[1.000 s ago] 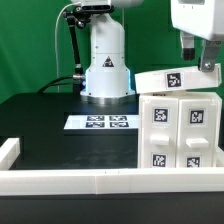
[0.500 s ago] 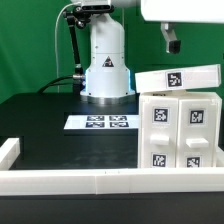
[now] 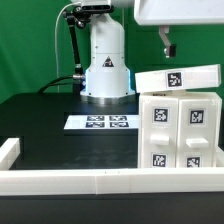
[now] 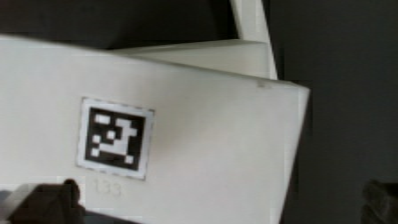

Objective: Assemble cabinet

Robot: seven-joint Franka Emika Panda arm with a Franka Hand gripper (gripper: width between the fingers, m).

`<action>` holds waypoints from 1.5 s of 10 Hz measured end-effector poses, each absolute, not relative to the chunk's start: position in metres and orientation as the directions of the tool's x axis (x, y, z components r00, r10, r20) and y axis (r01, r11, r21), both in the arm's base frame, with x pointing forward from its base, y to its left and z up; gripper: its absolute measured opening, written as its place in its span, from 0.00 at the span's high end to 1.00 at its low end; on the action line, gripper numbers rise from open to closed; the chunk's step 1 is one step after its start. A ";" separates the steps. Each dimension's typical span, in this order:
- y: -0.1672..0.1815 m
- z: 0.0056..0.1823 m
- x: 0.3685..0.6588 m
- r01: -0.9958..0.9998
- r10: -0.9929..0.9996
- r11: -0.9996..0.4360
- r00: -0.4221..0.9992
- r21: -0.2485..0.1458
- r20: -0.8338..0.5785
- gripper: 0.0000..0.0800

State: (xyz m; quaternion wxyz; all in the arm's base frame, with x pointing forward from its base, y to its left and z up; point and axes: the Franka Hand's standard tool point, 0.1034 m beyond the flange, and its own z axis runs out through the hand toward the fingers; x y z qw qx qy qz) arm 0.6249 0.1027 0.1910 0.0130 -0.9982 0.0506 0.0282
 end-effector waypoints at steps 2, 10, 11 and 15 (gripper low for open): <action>0.102 0.189 0.625 0.077 0.079 -0.997 0.995 -0.031 -0.057 0.00; 0.102 0.183 0.621 0.869 0.871 -0.492 0.491 -0.057 -0.030 0.00; 0.105 0.182 0.620 0.831 0.831 -0.555 0.554 -0.027 -0.037 0.00; 0.096 0.166 0.616 0.835 0.835 -0.550 0.549 -0.013 -0.031 0.00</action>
Offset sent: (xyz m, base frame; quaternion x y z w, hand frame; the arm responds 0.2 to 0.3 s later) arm 0.0000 0.0000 0.0000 0.0000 0.0000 -0.2571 0.9664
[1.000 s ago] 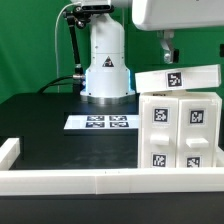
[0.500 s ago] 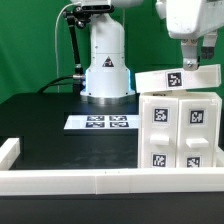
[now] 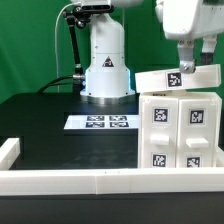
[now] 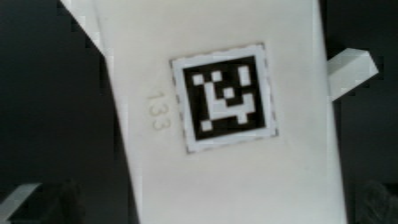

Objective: Assemble cabinet

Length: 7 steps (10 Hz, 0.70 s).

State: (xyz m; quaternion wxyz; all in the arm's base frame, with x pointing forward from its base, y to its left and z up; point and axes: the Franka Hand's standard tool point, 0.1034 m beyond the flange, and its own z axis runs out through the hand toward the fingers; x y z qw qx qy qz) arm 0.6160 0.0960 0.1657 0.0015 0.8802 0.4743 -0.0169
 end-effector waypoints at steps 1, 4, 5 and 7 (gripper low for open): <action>0.095 0.165 0.616 0.836 0.835 -0.549 0.549 -0.013 -0.034 0.00; 0.094 0.162 0.615 0.830 0.830 -0.558 0.557 -0.014 -0.038 0.04; 0.094 0.163 0.615 0.828 0.827 -0.561 0.560 -0.013 -0.039 0.25; 0.092 0.162 0.615 0.826 0.826 -0.563 0.562 -0.014 -0.040 0.30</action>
Offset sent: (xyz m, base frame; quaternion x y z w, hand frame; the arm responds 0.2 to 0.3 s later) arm 0.0021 0.0030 0.0010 -0.0071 0.0012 0.0079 0.9999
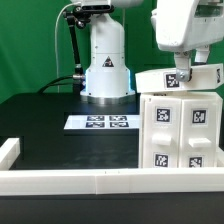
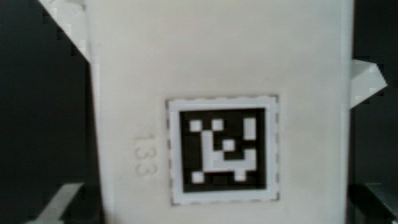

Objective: Assemble cabinet

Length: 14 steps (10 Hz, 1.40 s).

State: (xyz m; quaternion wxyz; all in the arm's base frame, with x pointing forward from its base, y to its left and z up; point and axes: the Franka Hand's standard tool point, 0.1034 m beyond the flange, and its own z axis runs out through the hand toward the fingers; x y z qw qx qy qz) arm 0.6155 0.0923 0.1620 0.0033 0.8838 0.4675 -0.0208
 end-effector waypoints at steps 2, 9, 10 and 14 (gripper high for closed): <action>0.092 0.162 0.615 0.826 0.825 -0.564 0.563 -0.014 -0.040 0.30; 0.092 0.163 0.616 0.208 0.207 -0.978 0.978 0.020 -0.037 0.30; 0.092 0.163 0.617 0.074 0.074 -0.997 0.997 0.025 -0.031 0.30; 0.082 0.162 0.623 -0.287 -0.287 -0.958 0.958 0.025 0.002 0.30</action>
Offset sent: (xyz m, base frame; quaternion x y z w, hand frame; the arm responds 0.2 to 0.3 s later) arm 0.0000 0.0000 0.0000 0.0000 0.0000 0.0650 0.9979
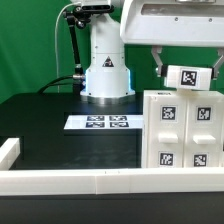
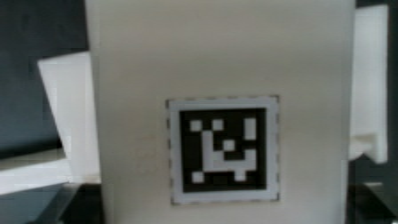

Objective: Assemble cabinet

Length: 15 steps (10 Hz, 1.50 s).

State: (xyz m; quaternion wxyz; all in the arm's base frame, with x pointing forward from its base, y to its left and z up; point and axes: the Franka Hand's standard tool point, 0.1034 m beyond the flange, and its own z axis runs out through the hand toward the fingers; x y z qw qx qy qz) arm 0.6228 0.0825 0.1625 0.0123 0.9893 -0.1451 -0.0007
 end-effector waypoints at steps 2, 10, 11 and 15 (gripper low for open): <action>0.083 0.164 0.624 -0.526 -0.526 -0.850 0.850 0.018 0.010 0.30; 0.083 0.164 0.623 -0.941 -0.941 -0.338 0.337 -0.031 0.030 0.30; 0.082 0.165 0.624 -0.971 -0.972 -0.235 0.234 -0.036 0.029 0.30; 0.080 0.164 0.625 -0.999 -1.000 -0.001 0.001 -0.043 0.004 0.30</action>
Offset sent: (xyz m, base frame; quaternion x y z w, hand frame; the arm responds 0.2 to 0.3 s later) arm 0.0000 0.0000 0.0000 0.0000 0.0000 0.1938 0.9810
